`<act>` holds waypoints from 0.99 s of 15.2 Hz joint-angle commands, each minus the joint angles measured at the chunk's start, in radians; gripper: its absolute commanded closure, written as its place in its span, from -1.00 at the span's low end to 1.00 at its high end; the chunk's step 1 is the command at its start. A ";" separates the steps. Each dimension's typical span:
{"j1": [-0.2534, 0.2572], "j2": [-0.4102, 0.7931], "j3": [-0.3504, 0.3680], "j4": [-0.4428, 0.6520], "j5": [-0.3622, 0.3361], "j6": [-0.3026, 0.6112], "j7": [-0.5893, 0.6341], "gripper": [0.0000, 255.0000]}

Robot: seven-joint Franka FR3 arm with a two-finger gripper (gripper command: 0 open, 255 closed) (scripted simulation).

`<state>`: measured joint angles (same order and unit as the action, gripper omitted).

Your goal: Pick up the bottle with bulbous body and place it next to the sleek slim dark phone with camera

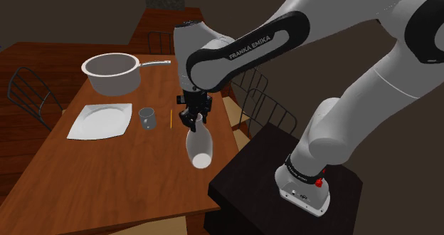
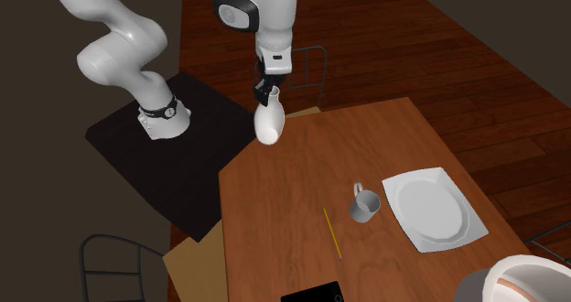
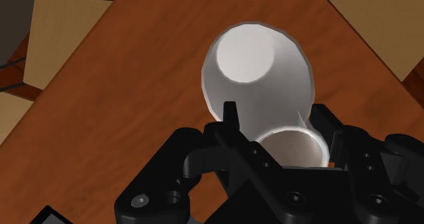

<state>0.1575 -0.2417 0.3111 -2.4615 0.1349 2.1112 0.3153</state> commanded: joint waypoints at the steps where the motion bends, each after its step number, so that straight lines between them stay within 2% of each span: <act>1: 0.001 -0.018 -0.002 0.014 0.003 -0.032 0.000 1.00; 15: 0.001 -0.096 -0.022 0.139 0.005 -0.234 -0.003 1.00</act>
<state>0.1586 -0.3328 0.2916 -2.3312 0.1403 1.8913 0.3132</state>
